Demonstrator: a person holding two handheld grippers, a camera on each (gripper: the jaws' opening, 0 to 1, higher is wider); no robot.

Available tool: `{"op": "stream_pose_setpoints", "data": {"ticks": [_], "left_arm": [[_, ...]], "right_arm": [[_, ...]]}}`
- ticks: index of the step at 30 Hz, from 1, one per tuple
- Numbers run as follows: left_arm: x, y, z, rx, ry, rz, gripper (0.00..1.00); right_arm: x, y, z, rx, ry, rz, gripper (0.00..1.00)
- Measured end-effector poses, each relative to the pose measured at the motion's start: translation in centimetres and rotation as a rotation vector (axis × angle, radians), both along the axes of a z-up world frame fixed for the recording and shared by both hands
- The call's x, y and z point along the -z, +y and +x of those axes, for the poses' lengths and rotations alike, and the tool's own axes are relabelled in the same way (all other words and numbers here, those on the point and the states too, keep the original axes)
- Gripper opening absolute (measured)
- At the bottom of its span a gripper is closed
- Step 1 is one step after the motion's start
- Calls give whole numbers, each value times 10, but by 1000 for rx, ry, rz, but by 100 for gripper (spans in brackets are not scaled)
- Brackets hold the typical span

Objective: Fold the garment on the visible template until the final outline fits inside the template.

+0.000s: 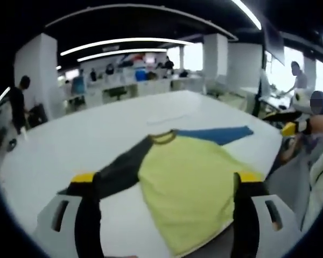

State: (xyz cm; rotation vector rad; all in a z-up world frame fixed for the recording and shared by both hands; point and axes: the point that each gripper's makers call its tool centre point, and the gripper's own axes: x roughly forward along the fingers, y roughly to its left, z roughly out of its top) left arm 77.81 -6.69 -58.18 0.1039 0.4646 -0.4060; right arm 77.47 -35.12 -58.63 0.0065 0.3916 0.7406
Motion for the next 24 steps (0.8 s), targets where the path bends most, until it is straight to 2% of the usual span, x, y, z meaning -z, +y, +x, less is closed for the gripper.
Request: {"op": "stream_pose_setpoints", "data": {"ticks": [6, 10, 24], "left_arm": [[0, -18, -17, 17, 8, -37, 99], [11, -27, -25, 25, 36, -50, 99], [11, -31, -21, 36, 27, -66, 99]], "right_arm": [[4, -4, -8, 12, 5, 9, 77], [8, -4, -10, 9, 12, 7, 78], [13, -1, -13, 7, 24, 7, 78]]}}
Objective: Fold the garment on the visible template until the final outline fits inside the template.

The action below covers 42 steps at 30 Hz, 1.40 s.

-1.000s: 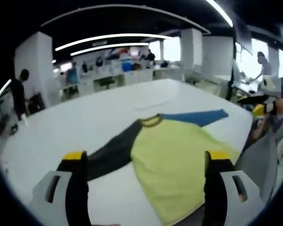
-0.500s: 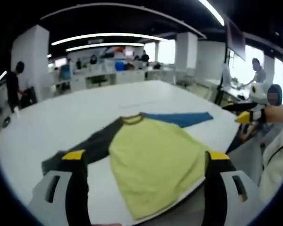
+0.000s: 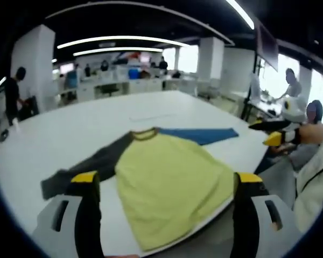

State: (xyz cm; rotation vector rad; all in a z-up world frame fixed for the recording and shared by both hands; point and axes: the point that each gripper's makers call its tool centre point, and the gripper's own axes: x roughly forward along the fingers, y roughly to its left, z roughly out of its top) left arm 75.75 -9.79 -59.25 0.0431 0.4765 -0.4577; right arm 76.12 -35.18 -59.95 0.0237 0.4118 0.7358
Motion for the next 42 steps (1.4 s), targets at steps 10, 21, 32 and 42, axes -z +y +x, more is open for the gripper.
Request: {"op": "stream_pose_setpoints", "data": {"ticks": [10, 21, 32, 42], "left_arm": [[3, 0, -3, -5, 14, 10, 98], [8, -7, -2, 19, 28, 16, 97], [13, -13, -4, 34, 50, 15, 97], [15, -16, -9, 48, 69, 16, 96]], "right_arm": [[5, -5, 6, 14, 8, 12, 77], [33, -56, 42, 166, 82, 23, 75], [84, -166, 91, 483, 166, -21, 68], [141, -243, 129, 667, 278, -115, 65]]}}
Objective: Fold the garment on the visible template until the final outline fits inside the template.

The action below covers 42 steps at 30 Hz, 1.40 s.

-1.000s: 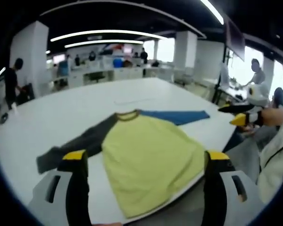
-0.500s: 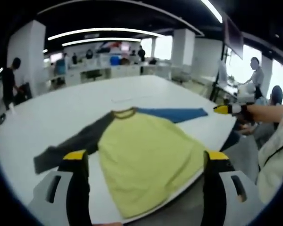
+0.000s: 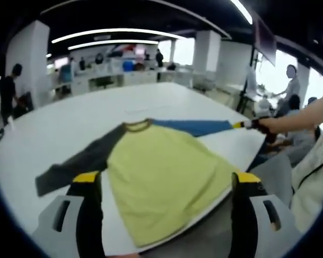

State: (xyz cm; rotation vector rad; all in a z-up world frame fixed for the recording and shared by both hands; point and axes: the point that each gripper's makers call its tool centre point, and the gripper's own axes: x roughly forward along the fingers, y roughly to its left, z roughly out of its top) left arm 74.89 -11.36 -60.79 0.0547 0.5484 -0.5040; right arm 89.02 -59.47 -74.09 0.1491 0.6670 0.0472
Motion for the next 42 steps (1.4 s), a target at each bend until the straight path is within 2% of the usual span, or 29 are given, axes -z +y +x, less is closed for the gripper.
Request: {"op": "stream_pose_setpoints", "data": {"ticks": [2, 6, 8, 12, 16, 18, 19, 20, 21, 23, 28, 30, 33, 39, 42], "left_arm": [[0, -1, -1, 2, 0, 5, 96], [-3, -2, -3, -4, -3, -13, 96], [-3, -2, -3, -8, 0, -19, 96], [-1, -2, -6, -14, 10, -15, 96], [-1, -2, -9, -14, 19, -8, 96], [-2, -2, -11, -18, 19, -6, 96], [-3, -2, -11, -20, 19, -7, 96], [-4, -1, -11, -27, 18, -7, 96], [-4, 0, -12, -30, 18, -7, 96], [-5, 1, -13, -36, 17, -4, 96], [-9, 5, -19, -60, 12, -4, 96], [-7, 7, -22, -74, 17, -5, 96], [-7, 8, -25, -85, 19, -13, 97], [-7, 4, -24, -77, 11, -17, 97], [-9, 1, -23, -70, 1, -23, 97]], "right_arm": [[9, -5, 5, 27, 15, 14, 64], [16, -20, 11, 193, 1, 120, 60], [17, -25, 11, 255, 1, 136, 59], [16, -27, 9, 275, 6, 107, 53], [17, -34, 19, 314, -17, 139, 46], [23, -35, 24, 284, -8, 102, 36], [29, -35, 23, 250, 14, 41, 29], [35, -41, 25, 261, 19, 18, 21], [36, -42, 26, 263, 10, 12, 15], [39, -45, 26, 308, 0, 49, 5], [40, -52, 28, 304, -6, 48, 3], [34, -57, 31, 308, -36, 48, 2], [20, -58, 36, 326, -91, 93, 2], [-20, -51, 53, 277, -205, 135, 2], [-37, -44, 57, 247, -240, 131, 2]]}}
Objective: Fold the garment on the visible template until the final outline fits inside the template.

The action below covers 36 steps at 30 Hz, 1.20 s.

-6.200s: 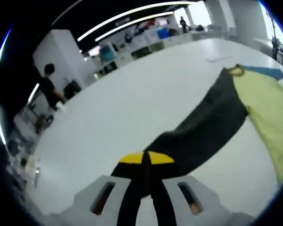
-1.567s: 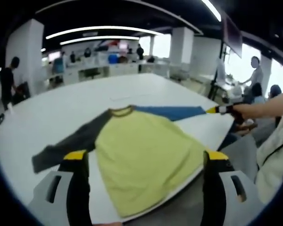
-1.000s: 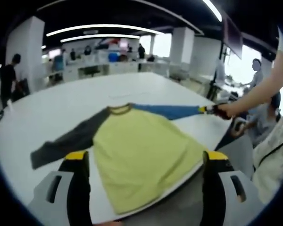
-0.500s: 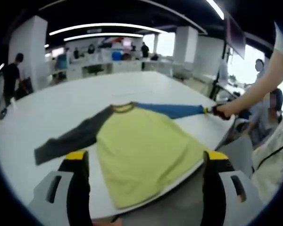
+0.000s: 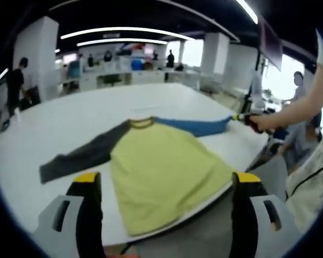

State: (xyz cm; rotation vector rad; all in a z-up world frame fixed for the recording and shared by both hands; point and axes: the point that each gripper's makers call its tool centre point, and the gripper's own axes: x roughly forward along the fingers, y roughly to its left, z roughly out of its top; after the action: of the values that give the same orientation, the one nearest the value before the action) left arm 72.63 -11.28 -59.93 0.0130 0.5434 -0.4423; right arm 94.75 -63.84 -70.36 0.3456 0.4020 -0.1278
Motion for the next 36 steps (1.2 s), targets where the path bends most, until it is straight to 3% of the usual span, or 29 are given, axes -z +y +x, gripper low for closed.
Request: {"op": "stream_pose_setpoints", "data": {"ticks": [8, 19, 25, 29, 36], "left_arm": [[3, 2, -6, 12, -3, 7, 97], [1, 13, -13, -20, -15, -10, 97], [-6, 15, -15, -35, -33, -22, 98], [-10, 17, -15, -40, -44, -26, 98], [-11, 23, -14, -59, -52, -30, 98]], "right_arm": [[-42, 23, 21, -34, -100, 46, 2], [-114, 102, 55, -238, -242, -21, 2], [-134, 135, 68, -303, -286, -23, 2], [-158, 155, 76, -332, -314, -17, 2], [-170, 185, 84, -382, -337, -30, 2]]}}
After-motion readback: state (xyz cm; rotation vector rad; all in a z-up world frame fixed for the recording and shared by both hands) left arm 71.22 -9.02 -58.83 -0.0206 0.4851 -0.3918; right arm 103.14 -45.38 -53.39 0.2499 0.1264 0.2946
